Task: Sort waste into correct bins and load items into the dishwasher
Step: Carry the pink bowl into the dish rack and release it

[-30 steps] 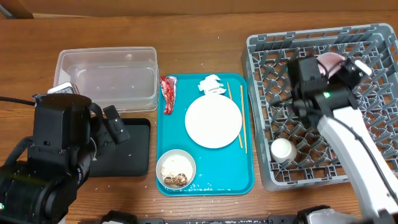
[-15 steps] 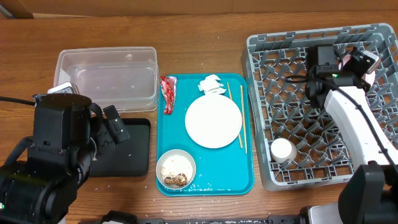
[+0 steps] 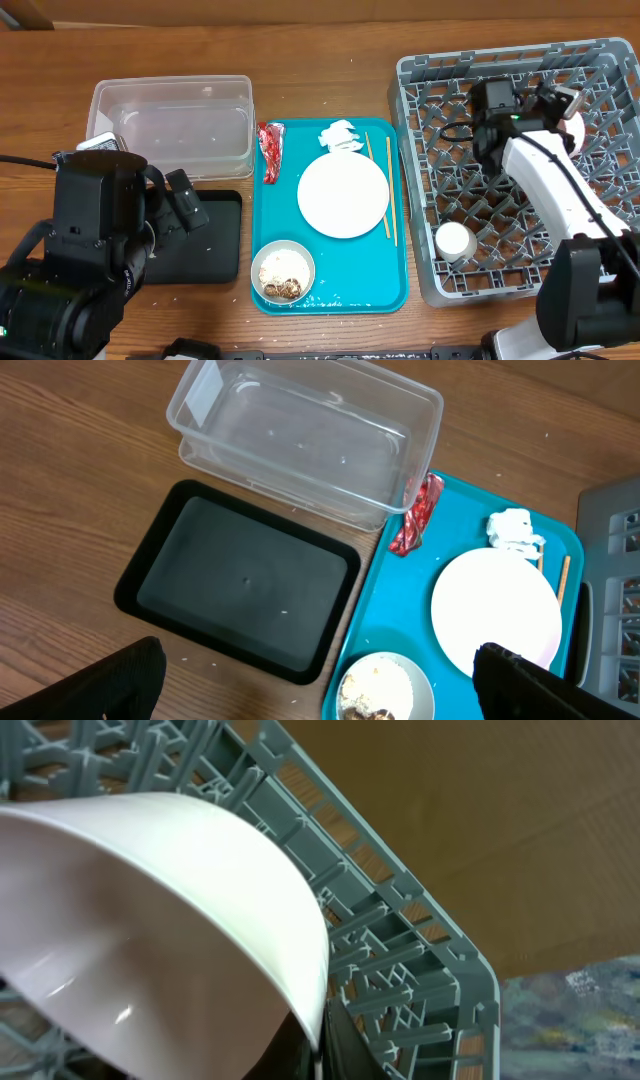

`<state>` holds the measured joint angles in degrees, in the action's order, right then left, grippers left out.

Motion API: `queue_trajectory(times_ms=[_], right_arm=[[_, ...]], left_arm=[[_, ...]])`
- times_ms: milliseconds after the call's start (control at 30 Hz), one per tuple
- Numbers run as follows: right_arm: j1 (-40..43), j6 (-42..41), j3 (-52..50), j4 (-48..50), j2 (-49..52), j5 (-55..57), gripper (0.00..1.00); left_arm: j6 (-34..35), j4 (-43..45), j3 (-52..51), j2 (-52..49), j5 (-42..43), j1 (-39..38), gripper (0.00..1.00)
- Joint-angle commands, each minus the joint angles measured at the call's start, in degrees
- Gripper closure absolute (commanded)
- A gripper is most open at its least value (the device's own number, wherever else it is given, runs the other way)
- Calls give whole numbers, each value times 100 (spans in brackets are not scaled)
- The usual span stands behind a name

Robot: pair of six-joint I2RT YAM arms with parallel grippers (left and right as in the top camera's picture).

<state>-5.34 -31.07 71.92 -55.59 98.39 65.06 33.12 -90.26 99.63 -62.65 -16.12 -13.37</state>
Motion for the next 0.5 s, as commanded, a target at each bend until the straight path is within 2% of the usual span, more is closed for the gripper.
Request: queue_trajectory(times_ms=[0,167,233,267,367,467], right_arm=[[-205,-203,83,-251,66,-146,96],[-223,-520,87,-673,63,-247,95],[-304,-518,96,-684,50,-328,74],[-380,-514,111,-640,35,-396,59],[-734,-407,256,-745,9,-551,49],[-1176,-407,424,-901,-2,-557,28]], left_arm=[[118,11,-26,9,-79,26,0],[118,11,-26,9,-79,28,0],[118,11,-26,9,-79,26,0],[118,11,-26,9,-79,28,0],[118,11,-26,9,-79,28,0],[118,11,-24,9,-79,28,0]])
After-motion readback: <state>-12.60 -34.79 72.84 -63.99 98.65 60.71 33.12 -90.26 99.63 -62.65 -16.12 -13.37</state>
